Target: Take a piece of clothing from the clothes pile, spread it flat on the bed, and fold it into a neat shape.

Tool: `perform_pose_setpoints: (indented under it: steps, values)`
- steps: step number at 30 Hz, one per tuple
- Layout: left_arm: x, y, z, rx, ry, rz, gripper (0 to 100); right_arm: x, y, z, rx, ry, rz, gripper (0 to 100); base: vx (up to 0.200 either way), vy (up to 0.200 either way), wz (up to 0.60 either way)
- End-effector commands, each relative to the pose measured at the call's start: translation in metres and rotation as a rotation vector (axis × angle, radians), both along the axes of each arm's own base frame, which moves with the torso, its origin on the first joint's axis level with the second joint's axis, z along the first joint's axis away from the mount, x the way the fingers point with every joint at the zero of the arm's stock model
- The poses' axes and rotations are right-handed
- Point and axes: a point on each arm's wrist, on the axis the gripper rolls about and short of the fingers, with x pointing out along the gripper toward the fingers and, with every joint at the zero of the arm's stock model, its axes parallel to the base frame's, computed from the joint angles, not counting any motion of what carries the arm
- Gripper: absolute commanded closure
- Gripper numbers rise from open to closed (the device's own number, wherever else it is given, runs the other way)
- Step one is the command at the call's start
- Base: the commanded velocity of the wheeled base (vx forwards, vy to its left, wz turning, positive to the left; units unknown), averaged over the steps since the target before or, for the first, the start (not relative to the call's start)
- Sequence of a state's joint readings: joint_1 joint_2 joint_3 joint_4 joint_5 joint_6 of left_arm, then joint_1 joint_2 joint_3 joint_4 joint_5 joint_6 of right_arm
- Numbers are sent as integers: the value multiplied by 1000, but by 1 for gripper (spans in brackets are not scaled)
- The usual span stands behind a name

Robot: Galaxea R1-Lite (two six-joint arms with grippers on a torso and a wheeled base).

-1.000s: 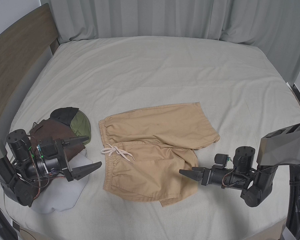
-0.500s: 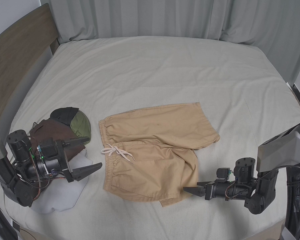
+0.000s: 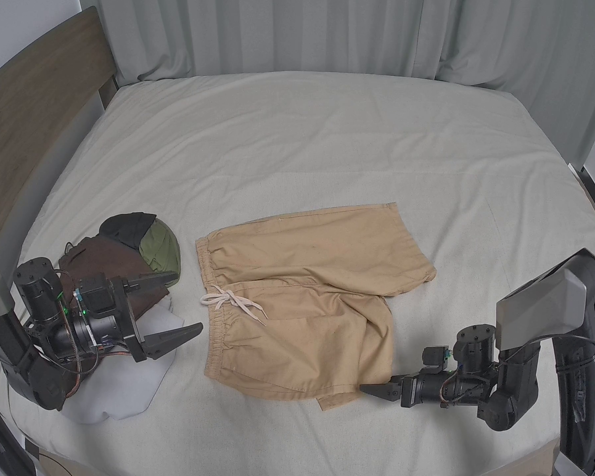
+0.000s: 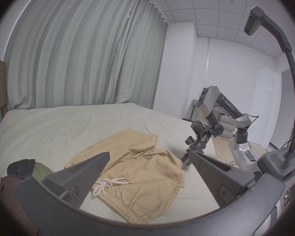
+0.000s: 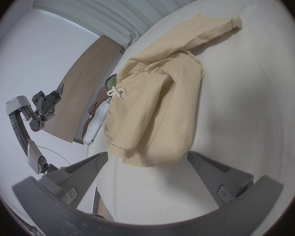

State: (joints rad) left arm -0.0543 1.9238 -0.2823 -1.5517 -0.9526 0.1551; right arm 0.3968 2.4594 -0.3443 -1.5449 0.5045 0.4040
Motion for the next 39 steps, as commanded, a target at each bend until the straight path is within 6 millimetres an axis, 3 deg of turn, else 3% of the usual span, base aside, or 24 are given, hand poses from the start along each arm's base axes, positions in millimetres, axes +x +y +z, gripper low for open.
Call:
perform_pose_setpoints:
  steps: [1, 10, 22, 35, 36, 39]
  values:
    - [0, 0, 1, 0, -4, -1, 0, 1, 5, -8, 8, 29, 4, 0, 0, 0, 0]
    - [0, 0, 1, -1, -5, -1, 0, 4, 21, -1, 83, 66, -6, 0, 0, 0, 0]
    - [0, 0, 0, 0, -1, -1, 0, 18, 16, 42, 168, -45, -95, 0, 0, 0, 0]
    - [0, 0, -1, 0, 2, -1, 0, 20, 15, 39, 154, -45, -125, 0, 0, 0, 0]
    - [0, 0, -1, 0, 4, -1, 0, 21, 15, 38, 148, -52, -139, 100, 0, 0, 0]
    - [0, 0, -1, 0, 2, 1, 0, 23, 15, 37, 141, -55, -153, 100, 0, 0, 0]
